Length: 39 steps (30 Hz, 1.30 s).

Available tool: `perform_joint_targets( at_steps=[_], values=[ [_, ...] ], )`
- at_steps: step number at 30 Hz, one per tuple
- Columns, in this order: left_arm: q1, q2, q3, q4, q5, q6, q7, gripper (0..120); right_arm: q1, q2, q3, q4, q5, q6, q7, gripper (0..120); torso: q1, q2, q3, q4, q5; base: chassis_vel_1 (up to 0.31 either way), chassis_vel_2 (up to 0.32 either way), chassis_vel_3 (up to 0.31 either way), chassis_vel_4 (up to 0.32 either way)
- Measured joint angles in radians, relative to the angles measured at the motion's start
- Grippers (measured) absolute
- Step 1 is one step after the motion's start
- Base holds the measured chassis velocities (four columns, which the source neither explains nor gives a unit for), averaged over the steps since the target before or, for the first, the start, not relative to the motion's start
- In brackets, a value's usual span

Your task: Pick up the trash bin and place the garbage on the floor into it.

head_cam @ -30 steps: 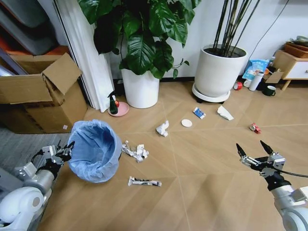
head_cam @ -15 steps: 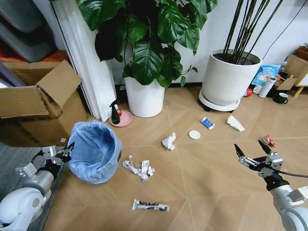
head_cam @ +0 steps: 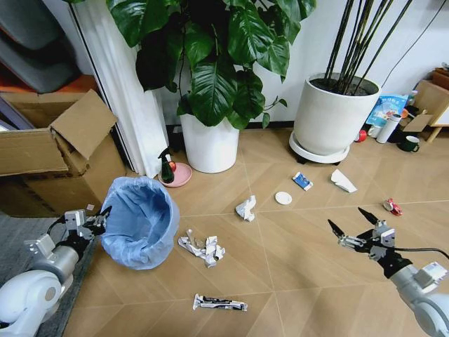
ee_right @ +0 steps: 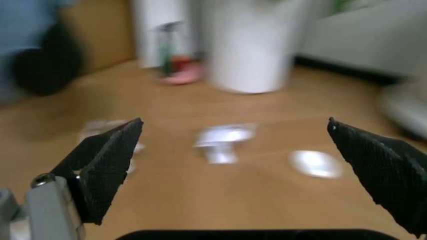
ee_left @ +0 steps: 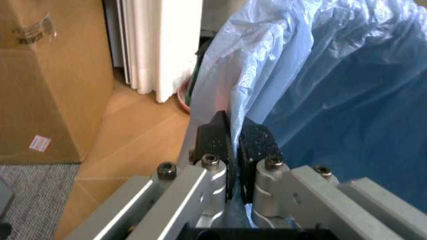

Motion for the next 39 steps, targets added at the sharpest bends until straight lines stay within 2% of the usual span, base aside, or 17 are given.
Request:
perform_joint_targets(
  at_steps=[1, 2, 3, 4, 6, 8, 9, 12, 15, 16, 18, 21, 26, 27, 31, 39],
  values=[
    [0.010, 0.001, -0.002, -0.006, 0.002, 0.000, 0.000, 0, 0.056, -0.029, -0.065, -0.039, 0.032, -0.010, -0.066, 100, 0.000, 0.000, 0.000, -0.0001, -0.0034, 0.000, 0.000, 0.000, 0.000],
    [0.024, 0.001, -0.003, -0.010, 0.008, 0.000, 0.002, 0, 0.120, -0.058, -0.146, -0.082, 0.057, -0.018, -0.127, 100, 0.000, 0.000, 0.000, -0.0001, -0.0051, -0.039, 0.001, 0.061, 0.002],
    [0.037, 0.001, -0.006, -0.015, 0.019, 0.000, 0.006, 0, 0.192, -0.078, -0.232, -0.127, 0.069, -0.021, -0.178, 100, 0.000, 0.000, 0.000, 0.0000, -0.0037, 0.000, 0.000, 0.000, 0.000],
    [0.037, 0.001, -0.006, -0.015, 0.019, 0.000, 0.006, 0, 0.192, -0.078, -0.232, -0.127, 0.069, -0.021, -0.178, 100, 0.000, 0.000, 0.000, 0.0000, -0.0037, 0.000, 0.000, 0.000, 0.000],
    [0.051, 0.000, -0.012, -0.022, 0.035, -0.002, 0.008, 0, 0.306, -0.087, -0.356, -0.188, 0.077, -0.021, -0.230, 100, 0.000, 0.000, 0.000, -0.0001, -0.0013, 0.000, 0.000, 0.000, 0.000],
    [0.067, -0.011, -0.017, -0.031, 0.043, -0.003, 0.009, 0, 0.472, -0.071, -0.531, -0.264, 0.081, -0.014, -0.282, 100, 0.000, 0.000, 0.000, -0.0002, -0.0046, 0.000, 0.000, 0.000, 0.000],
    [0.067, -0.011, -0.017, -0.031, 0.043, -0.003, 0.009, 0, 0.472, -0.071, -0.531, -0.264, 0.081, -0.014, -0.282, 100, 0.000, 0.000, 0.000, -0.0002, -0.0046, 0.000, 0.000, 0.000, 0.000],
    [0.073, -0.017, -0.023, -0.031, 0.047, -0.003, 0.009, 0, 0.608, -0.027, -0.704, -0.333, 0.063, -0.006, -0.337, 100, 0.000, 0.000, 0.000, -0.0001, -0.0022, 0.000, 0.000, 0.000, 0.000],
    [0.074, -0.013, -0.027, -0.026, 0.043, -0.003, 0.009, 0, 0.727, 0.016, -0.849, -0.389, 0.008, 0.005, -0.371, 100, 0.000, 0.000, 0.000, -0.0006, -0.0038, 0.000, 0.000, 0.000, 0.000],
    [0.074, -0.013, -0.027, -0.026, 0.043, -0.003, 0.009, 0, 0.727, 0.016, -0.849, -0.389, 0.008, 0.005, -0.371, 100, 0.000, 0.000, 0.000, -0.0006, -0.0038, 0.000, 0.000, 0.000, 0.000],
    [0.072, -0.009, -0.029, -0.024, 0.037, -0.003, 0.009, 0, 0.794, 0.039, -0.920, -0.419, -0.021, 0.009, -0.386, 100, 0.000, 0.000, 0.000, -0.0003, -0.0028, 0.000, 0.000, 0.000, 0.000],
    [0.070, -0.006, -0.030, -0.021, 0.031, -0.004, 0.009, 0, 0.849, 0.058, -0.979, -0.447, -0.043, 0.011, -0.394, 100, 0.000, 0.000, 0.000, -0.0001, -0.0038, 0.000, 0.000, 0.000, 0.000],
    [0.074, -0.002, -0.029, -0.019, 0.036, -0.003, 0.009, 0, 0.972, 0.120, -1.151, -0.547, -0.091, 0.023, -0.438, 100, 0.000, 0.000, 0.000, -0.0003, -0.0038, 0.000, 0.000, 0.000, 0.000],
    [0.074, -0.002, -0.029, -0.019, 0.036, -0.003, 0.009, 0, 0.972, 0.120, -1.151, -0.547, -0.091, 0.023, -0.438, 100, 0.000, 0.000, 0.000, -0.0003, -0.0038, 0.000, 0.000, 0.000, 0.000],
    [0.075, -0.004, -0.033, -0.021, 0.045, -0.003, 0.011, 0, 1.032, 0.170, -1.262, -0.620, -0.114, 0.028, -0.479, 100, 0.000, 0.000, 0.000, -0.0003, -0.0034, 0.000, 0.000, 0.000, 0.000],
    [0.085, -0.009, -0.033, -0.020, 0.058, -0.003, 0.012, 0, 1.036, 0.256, -1.294, -0.746, -0.173, 0.059, -0.509, 100, 0.000, 0.000, 0.000, -0.0003, -0.0033, 0.000, 0.000, 0.000, 0.000]
  ],
)
